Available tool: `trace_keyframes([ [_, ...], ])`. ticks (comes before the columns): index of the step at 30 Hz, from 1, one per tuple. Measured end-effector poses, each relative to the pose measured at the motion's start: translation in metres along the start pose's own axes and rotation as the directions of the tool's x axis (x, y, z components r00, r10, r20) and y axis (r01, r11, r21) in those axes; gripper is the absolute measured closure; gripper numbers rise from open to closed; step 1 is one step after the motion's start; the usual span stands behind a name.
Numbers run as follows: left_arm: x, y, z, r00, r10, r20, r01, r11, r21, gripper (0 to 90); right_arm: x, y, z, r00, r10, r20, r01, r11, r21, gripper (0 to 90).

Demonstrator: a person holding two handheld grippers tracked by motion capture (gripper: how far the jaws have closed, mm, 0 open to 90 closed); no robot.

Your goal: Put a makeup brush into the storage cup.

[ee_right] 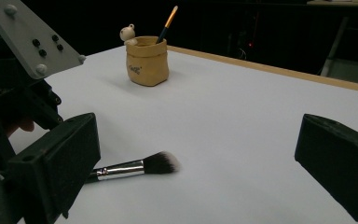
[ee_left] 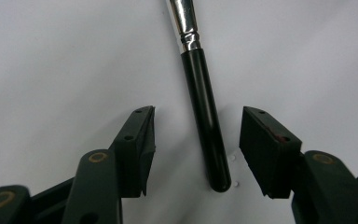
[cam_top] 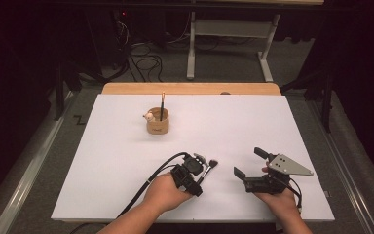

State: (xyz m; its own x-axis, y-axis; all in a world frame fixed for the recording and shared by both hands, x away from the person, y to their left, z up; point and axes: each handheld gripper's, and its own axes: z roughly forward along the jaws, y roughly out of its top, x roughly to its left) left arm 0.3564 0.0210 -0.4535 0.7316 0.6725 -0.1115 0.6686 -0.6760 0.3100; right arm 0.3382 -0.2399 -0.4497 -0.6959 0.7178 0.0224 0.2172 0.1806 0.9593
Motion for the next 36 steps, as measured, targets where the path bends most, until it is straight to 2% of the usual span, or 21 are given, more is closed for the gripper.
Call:
trace_keyframes([
  [4,0.001,0.004,0.001,0.9999,-0.004,0.012,0.004,1.0,0.004,49.6,0.0,0.0,0.0,1.0,0.001,-0.001,-0.001,1.0,0.0,0.9],
  [10,0.002,0.007,0.001,1.0,-0.002,0.009,0.002,0.9999,0.011,50.9,-0.001,0.0,0.0,1.0,0.001,-0.005,-0.001,1.0,0.0,0.9],
  [15,0.003,0.012,0.001,0.9999,-0.014,0.007,0.014,0.9999,-0.009,52.7,0.0,0.0,0.0,1.0,0.0,-0.001,0.0,1.0,-0.002,0.8],
  [19,0.002,0.013,0.003,0.9999,-0.005,0.014,0.005,1.0,-0.003,53.7,0.0,0.0,-0.001,1.0,0.002,-0.004,-0.002,1.0,-0.004,0.9],
  [24,0.003,0.015,0.004,0.9998,-0.015,0.01,0.015,0.9998,-0.015,54.4,0.0,0.0,0.0,1.0,-0.002,-0.006,0.002,1.0,-0.002,0.9],
  [35,0.001,0.017,0.006,0.9999,-0.009,0.006,0.009,0.9999,-0.007,63.4,0.0,0.0,0.0,1.0,-0.002,-0.001,0.002,1.0,0.001,0.8],
  [36,0.0,0.017,0.006,0.9998,-0.018,0.009,0.018,0.9997,-0.013,64.4,0.0,0.0,0.0,1.0,-0.002,-0.001,0.002,1.0,0.0,0.9],
])
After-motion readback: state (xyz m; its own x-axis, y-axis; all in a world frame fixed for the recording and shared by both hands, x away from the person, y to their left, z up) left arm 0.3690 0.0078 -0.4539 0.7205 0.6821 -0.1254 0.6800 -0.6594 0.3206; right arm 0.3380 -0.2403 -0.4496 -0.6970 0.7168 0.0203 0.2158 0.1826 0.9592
